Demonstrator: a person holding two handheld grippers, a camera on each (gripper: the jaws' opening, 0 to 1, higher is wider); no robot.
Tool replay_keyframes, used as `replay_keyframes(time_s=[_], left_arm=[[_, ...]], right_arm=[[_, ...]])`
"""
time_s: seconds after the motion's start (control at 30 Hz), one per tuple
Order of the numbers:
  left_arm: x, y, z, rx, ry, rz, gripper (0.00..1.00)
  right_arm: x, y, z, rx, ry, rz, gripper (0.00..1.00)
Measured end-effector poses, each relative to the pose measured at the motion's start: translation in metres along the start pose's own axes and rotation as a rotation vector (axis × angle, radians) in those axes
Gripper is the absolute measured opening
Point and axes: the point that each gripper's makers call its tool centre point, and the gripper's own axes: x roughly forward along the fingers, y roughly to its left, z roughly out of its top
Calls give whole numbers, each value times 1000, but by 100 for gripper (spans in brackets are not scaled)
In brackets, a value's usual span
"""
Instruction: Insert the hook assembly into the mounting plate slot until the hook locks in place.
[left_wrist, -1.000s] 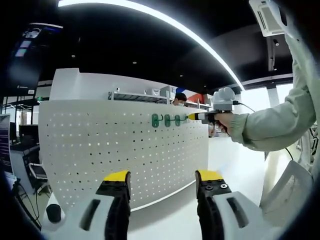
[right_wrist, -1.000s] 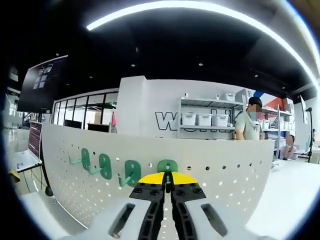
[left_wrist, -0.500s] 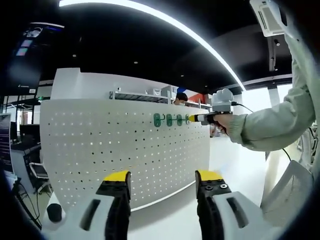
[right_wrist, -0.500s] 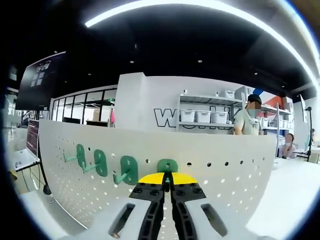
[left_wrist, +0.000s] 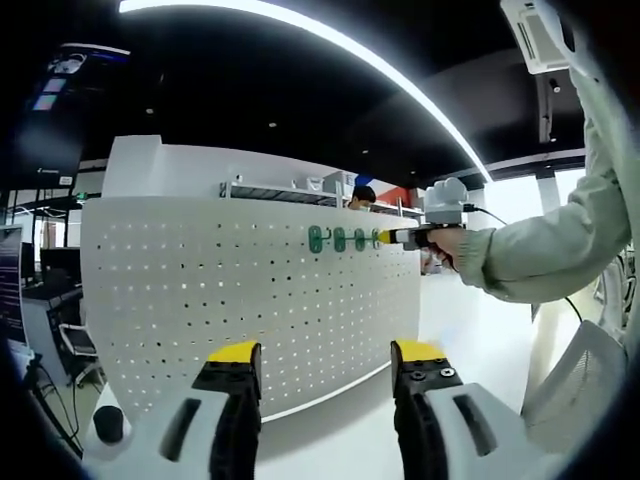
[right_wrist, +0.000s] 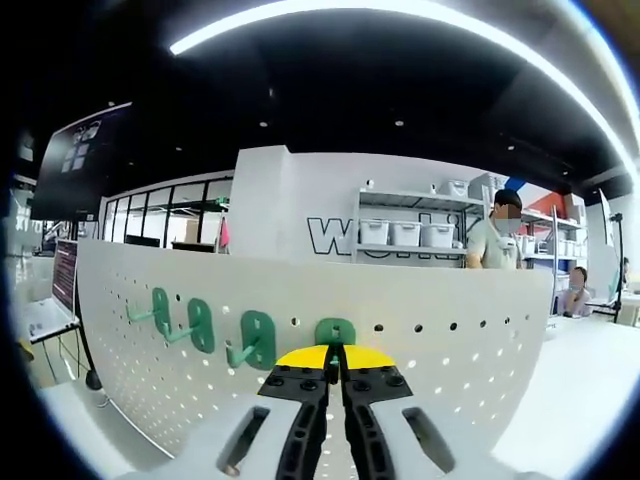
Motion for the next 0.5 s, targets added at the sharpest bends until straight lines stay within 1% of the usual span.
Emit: replay_keyframes(time_s=[0.1, 0.2, 0.3, 0.37, 0.5], left_arm=[[-1, 0, 0, 0, 0, 2, 54], [-1, 0, 0, 1, 1, 2, 54], [-2, 0, 1, 1, 0, 5, 54], [-2, -1, 1, 2, -2, 5, 54], [-3, -1, 3, 4, -5, 7, 54]], right_arm=[[-1, 1, 0, -8, 1, 1, 2], [-2, 3, -2, -47, 9, -7, 10], [-4, 4, 0, -47, 0, -2, 12], [-5, 3, 1, -48, -4, -8, 16], [-11, 2, 2, -45, -8, -13, 18]])
